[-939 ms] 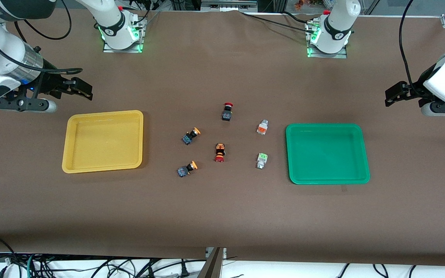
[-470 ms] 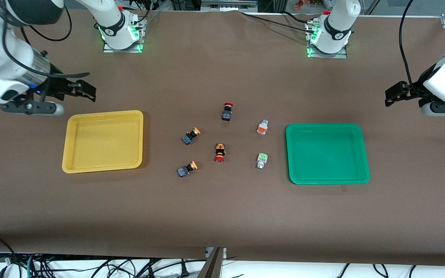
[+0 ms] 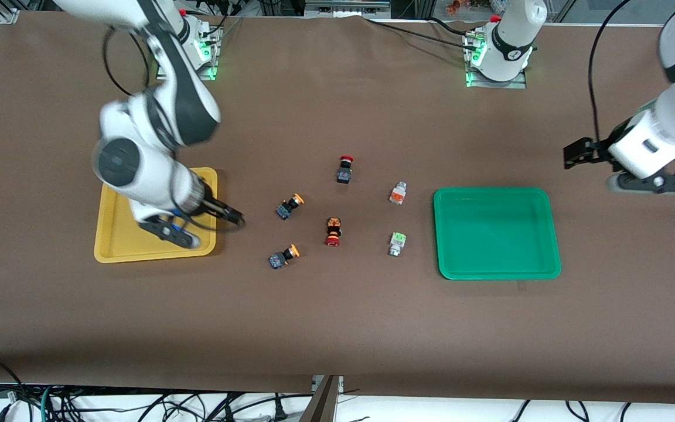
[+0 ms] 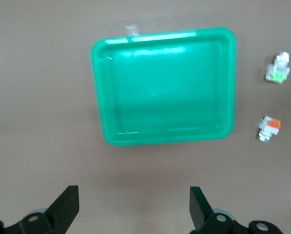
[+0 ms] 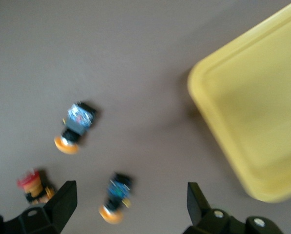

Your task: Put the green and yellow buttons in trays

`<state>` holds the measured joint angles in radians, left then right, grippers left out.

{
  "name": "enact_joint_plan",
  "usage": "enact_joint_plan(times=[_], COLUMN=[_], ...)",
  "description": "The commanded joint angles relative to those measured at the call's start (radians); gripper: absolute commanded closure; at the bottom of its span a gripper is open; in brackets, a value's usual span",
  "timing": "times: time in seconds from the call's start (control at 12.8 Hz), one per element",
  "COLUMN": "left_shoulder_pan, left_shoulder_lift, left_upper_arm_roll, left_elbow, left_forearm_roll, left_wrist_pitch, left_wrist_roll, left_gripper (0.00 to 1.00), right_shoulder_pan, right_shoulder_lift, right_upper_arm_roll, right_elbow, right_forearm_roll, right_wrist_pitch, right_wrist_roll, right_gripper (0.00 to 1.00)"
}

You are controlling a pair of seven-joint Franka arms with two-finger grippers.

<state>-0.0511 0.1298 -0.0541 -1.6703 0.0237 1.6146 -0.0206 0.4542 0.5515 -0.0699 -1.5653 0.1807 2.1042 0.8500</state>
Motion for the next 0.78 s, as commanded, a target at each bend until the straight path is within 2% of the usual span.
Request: enact_joint_plan(times=[0.0, 0.23, 0.7], left_shoulder_pan=[-0.058, -0.137, -0.378], left_shoulder_lift=[0.158, 0.295, 0.581], left_upper_arm_roll=[-0.050, -0.052, -0.036], left_elbow=[0.044, 0.047, 0.043], left_forearm_roll=[-0.019, -0.125, -0.073], left_wrist_pitch=[0.090, 0.356, 0.900], left_wrist_roll=[-0.034, -0.110, -0.261], left_gripper=[0.00, 0.00, 0.00], right_shoulder_pan=[0.056, 0.083, 0.086], right_shoulder_lift=[0.218, 0.297, 0.360], right_upper_arm_roll=[-0.005, -0.005, -0.005], right_elbow=[0.168, 0.174, 0.189], right_forearm_roll=[0.023, 0.040, 0.123], right_wrist_pitch=[0.149, 0.255, 0.329], right_wrist_roll=[0.241, 0.299, 0.302], right_gripper=[0.00, 0.01, 0.04])
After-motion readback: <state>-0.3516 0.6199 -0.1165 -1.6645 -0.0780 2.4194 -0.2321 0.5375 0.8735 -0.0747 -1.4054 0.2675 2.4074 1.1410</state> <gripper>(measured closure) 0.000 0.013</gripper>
